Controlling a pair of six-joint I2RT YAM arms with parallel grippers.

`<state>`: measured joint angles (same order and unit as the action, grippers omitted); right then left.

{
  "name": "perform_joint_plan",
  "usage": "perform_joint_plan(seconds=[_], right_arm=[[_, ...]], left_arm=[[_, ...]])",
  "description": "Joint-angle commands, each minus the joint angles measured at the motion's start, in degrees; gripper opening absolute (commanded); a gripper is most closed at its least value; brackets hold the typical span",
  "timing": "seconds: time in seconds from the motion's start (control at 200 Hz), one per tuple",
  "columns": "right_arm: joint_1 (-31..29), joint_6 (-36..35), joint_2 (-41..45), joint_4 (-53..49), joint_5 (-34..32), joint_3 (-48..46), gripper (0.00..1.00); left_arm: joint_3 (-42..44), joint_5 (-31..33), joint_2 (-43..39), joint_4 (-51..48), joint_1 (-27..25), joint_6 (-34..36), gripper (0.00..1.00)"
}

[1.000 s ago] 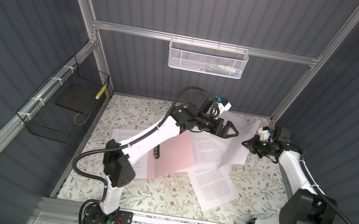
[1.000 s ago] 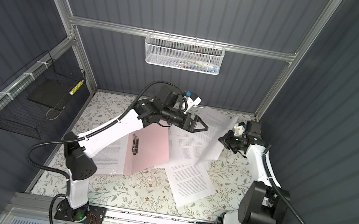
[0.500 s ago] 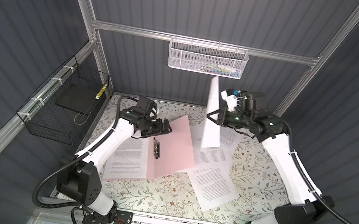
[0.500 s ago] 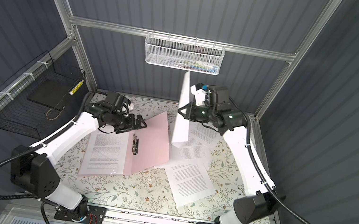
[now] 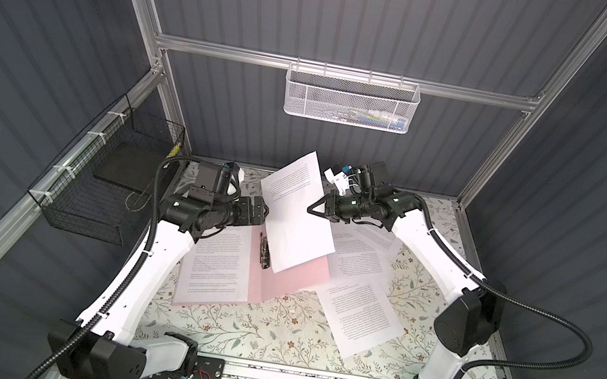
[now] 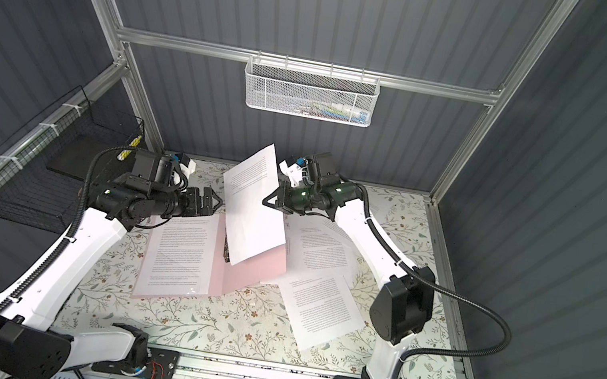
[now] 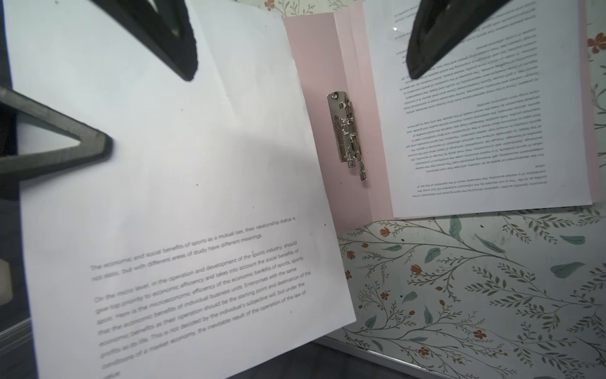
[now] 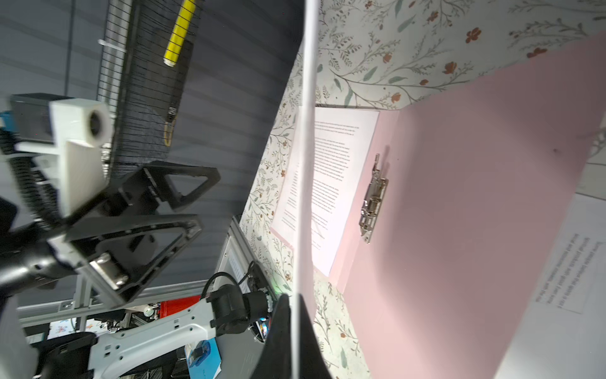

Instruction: Put the files into the folder

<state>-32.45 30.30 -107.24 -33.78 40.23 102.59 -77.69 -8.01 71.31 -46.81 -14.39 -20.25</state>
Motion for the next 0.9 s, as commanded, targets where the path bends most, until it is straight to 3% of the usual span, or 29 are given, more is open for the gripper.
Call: perform_joint_plan(seconds=[0.0,0.22,0.62,0.896], right_arm=[[-0.64,-4.18,-4.48,-0.95,-3.95,-1.98,0.00],[-1.38,-4.27,-9.54,1.30,-8.44,-6.85,0.00],[-1.35,-3.52,-6.94,1.64,-18.21,-12.28,0.00],[-0.63,-3.96,-6.67,0.84,-17.79,-13.12,0.00]], left_arm=[[-2.75,2.72,0.16,-4.32,-0.20,4.31,1.00],[-0.79,3.36,-0.69,-4.08,-0.20,4.28,1.00],[0.06,1.96,0.82,-3.04,-0.20,4.38,1.00],[0.61,1.29,1.19,-2.41,-0.20,4.25,1.00]])
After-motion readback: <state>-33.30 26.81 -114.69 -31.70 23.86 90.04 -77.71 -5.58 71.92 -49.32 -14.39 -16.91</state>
